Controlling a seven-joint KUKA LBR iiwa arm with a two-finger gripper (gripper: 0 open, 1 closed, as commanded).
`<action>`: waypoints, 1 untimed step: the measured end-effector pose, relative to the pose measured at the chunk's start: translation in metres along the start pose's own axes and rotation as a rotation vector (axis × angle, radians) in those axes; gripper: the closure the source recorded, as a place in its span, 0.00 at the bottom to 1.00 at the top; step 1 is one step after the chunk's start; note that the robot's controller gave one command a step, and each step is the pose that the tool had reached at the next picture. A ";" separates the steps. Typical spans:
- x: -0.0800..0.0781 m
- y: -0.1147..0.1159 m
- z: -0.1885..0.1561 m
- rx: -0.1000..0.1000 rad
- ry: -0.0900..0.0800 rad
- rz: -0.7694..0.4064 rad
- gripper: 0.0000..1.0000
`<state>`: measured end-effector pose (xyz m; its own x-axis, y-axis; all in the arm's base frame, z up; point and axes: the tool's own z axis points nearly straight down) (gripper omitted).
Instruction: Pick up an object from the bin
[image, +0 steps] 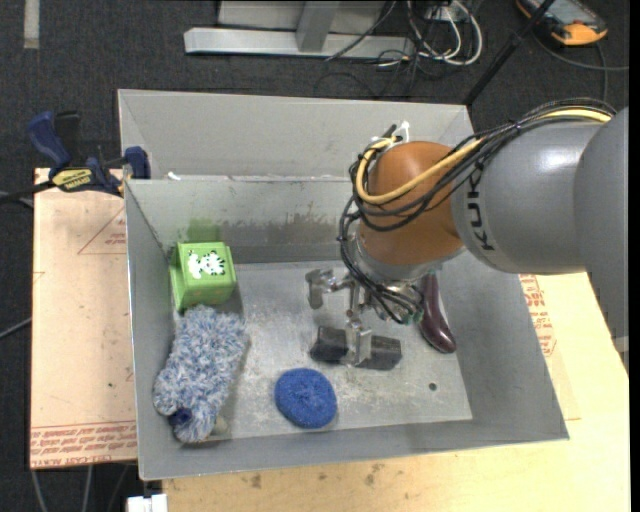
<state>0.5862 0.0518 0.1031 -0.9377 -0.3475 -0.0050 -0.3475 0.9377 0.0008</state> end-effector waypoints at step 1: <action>0.002 0.003 0.012 0.000 0.002 0.097 0.00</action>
Offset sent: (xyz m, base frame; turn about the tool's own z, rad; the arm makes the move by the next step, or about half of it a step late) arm -0.0362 -0.0190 -0.0331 0.1331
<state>0.5833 0.0537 0.0913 -0.9669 -0.2552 -0.0025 -0.2552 0.9669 0.0012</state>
